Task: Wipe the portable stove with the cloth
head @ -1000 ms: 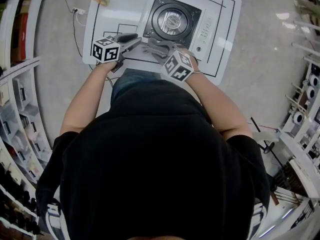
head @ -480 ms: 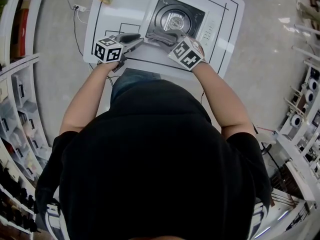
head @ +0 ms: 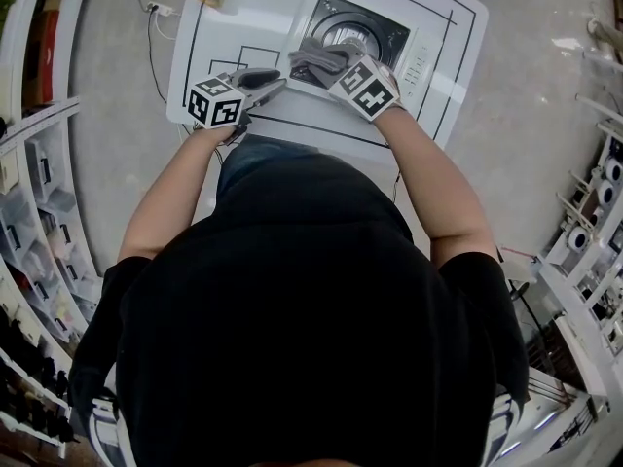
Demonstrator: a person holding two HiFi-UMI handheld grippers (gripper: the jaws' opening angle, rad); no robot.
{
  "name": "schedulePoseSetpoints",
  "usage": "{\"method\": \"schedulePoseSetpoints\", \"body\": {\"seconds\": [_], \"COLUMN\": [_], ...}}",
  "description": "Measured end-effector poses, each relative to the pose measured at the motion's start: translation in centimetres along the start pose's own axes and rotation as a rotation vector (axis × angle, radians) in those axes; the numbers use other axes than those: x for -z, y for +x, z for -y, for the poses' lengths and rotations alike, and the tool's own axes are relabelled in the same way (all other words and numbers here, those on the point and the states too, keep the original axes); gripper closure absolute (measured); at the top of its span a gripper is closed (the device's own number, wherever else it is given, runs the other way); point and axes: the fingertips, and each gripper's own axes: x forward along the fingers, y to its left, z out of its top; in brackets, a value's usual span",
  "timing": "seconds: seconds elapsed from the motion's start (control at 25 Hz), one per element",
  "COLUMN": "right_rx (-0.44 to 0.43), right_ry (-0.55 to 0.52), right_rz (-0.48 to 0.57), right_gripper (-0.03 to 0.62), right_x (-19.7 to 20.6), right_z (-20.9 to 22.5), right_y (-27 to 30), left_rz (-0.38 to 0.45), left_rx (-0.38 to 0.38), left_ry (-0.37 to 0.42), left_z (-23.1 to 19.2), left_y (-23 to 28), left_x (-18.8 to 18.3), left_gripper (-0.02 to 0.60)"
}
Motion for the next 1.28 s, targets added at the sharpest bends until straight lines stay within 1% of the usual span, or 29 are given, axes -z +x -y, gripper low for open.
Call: {"method": "schedulePoseSetpoints", "body": {"seconds": [0.32,0.52,0.68,0.92,1.28], "right_rx": [0.059,0.101,0.142,0.164,0.221], "right_ry": [0.007,0.020,0.091,0.215,0.329], "right_rz": [0.001,-0.004,0.010,0.042,0.046], "right_gripper": [0.482,0.481,0.482,0.482,0.482], "right_x": [-1.4,-2.0,-2.1,-1.5,1.3], "right_z": [5.0,7.8,10.1,12.7,14.2], "right_y": [0.5,0.8,0.4,-0.3,-3.2], "left_rz": [-0.040,-0.049,-0.058,-0.063,-0.068], "left_rx": [0.009,0.017,0.026,0.029,0.025], "left_ry": [0.018,0.016,0.018,0.016,0.024], "left_z": [-0.2,-0.5,-0.5,-0.6,0.0], "left_y": [0.2,0.2,0.3,0.3,0.3], "left_x": [-0.1,-0.1,-0.1,-0.1,-0.1], "left_gripper": [0.469,0.469,0.471,0.472,0.486]}}
